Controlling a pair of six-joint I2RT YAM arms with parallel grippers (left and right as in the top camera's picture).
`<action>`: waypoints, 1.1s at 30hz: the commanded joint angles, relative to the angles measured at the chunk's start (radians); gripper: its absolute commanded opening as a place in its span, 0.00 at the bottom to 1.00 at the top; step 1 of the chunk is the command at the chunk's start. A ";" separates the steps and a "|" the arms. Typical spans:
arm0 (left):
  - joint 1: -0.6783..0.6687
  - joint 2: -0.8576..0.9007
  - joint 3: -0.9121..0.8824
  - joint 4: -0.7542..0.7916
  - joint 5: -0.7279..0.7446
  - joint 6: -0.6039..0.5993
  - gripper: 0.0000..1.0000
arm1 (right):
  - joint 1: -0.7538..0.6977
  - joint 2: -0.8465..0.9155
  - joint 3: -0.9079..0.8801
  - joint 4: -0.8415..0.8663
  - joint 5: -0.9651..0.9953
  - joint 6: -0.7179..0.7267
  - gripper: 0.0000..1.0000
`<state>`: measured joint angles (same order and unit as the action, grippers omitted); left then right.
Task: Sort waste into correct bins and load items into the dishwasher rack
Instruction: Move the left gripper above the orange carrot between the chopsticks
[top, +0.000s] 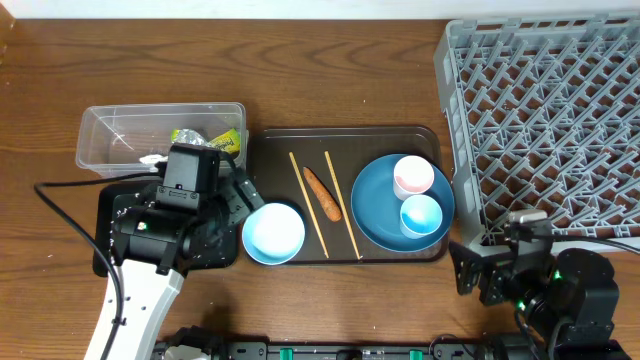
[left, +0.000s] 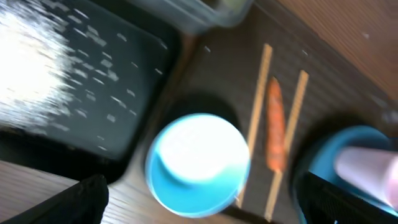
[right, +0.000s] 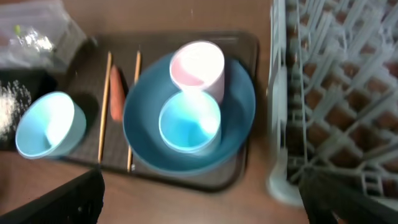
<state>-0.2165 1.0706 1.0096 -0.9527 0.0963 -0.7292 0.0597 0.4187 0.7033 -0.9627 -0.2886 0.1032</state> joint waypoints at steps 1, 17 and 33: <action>-0.040 0.009 0.011 0.020 0.143 -0.017 0.96 | 0.011 -0.002 0.016 0.017 0.007 0.007 0.99; -0.313 0.233 0.011 0.216 0.056 -0.060 0.84 | 0.011 -0.002 0.016 0.024 0.008 0.008 0.99; -0.313 0.358 0.011 0.402 0.048 -0.097 0.65 | 0.011 -0.002 0.016 0.016 0.008 0.008 0.99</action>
<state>-0.5270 1.4075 1.0096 -0.5648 0.1638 -0.8165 0.0597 0.4187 0.7040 -0.9451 -0.2840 0.1032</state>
